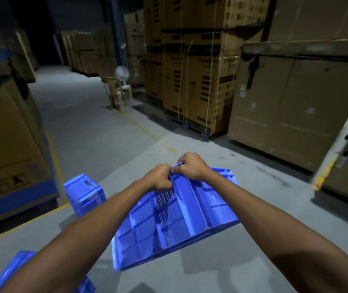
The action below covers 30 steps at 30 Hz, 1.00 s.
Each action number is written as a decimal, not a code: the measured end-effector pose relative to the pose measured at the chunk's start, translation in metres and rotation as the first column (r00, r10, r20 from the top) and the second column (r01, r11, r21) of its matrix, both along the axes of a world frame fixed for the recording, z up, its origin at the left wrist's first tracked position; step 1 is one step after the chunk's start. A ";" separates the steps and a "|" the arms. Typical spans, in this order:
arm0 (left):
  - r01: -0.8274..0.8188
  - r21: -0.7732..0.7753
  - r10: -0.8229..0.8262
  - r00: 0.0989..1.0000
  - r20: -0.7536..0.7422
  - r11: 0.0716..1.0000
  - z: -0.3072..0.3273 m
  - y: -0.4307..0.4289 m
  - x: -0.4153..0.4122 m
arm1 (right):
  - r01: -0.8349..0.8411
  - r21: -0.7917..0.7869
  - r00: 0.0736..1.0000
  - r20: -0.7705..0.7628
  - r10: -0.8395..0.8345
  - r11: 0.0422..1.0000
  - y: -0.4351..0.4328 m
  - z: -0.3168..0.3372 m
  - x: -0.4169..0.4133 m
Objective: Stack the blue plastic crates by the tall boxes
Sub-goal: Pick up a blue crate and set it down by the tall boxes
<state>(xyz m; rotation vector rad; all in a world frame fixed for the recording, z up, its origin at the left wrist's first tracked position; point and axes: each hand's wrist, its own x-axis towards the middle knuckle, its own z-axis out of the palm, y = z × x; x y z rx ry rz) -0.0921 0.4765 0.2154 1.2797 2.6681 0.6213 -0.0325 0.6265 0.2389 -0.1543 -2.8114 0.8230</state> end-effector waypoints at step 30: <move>0.320 -0.026 -0.321 0.944 -0.072 0.947 -0.015 0.441 -0.348 | 0.263 0.306 0.741 0.543 -0.395 0.915 0.399 0.023 -0.275</move>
